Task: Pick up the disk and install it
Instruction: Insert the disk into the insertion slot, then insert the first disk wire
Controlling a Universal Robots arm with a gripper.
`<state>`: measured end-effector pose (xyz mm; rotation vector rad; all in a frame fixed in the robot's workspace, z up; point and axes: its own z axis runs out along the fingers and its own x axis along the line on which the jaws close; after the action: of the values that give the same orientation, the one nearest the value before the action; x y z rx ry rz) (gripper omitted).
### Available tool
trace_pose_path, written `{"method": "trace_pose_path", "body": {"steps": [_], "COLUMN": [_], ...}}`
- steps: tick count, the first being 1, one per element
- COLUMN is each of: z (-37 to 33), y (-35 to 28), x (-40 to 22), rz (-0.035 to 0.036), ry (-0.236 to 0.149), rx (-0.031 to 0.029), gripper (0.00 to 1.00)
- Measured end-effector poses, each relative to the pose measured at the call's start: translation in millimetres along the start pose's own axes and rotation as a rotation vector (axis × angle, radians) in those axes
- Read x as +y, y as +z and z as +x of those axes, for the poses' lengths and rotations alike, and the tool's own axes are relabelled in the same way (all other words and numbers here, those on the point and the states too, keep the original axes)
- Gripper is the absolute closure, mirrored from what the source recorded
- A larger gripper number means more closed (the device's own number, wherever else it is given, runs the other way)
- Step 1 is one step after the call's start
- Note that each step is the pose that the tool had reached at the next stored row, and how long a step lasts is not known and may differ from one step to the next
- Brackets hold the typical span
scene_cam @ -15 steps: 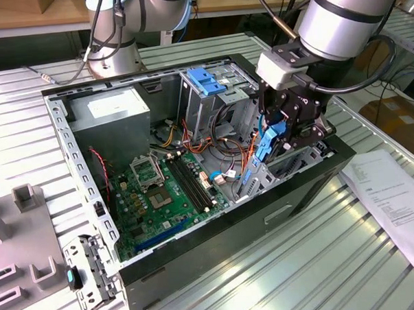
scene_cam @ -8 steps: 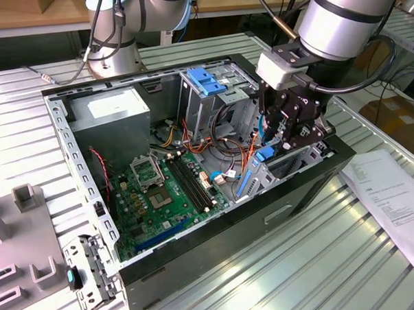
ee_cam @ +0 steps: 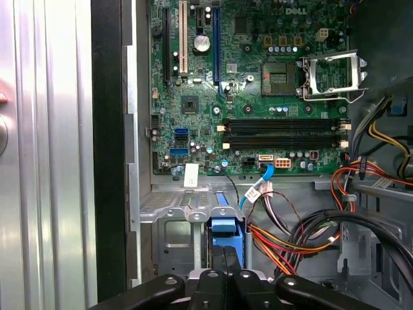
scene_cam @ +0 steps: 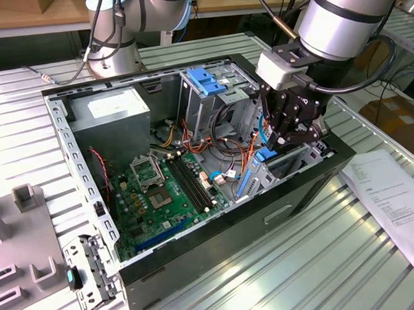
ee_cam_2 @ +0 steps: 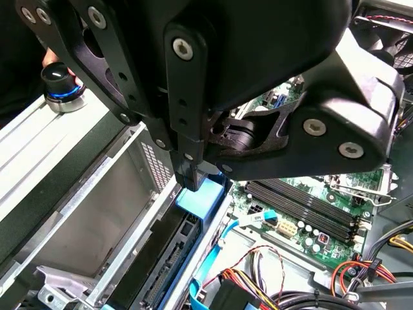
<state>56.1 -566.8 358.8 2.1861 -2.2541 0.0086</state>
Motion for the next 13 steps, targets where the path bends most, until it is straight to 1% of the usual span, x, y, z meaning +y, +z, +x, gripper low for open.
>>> {"method": "trace_pose_path", "body": {"steps": [13], "z": [0.0], "y": [0.1], "x": [0.0], "rz": [0.0], "ry": [0.0], "rx": [0.0001], "gripper": [0.89]}}
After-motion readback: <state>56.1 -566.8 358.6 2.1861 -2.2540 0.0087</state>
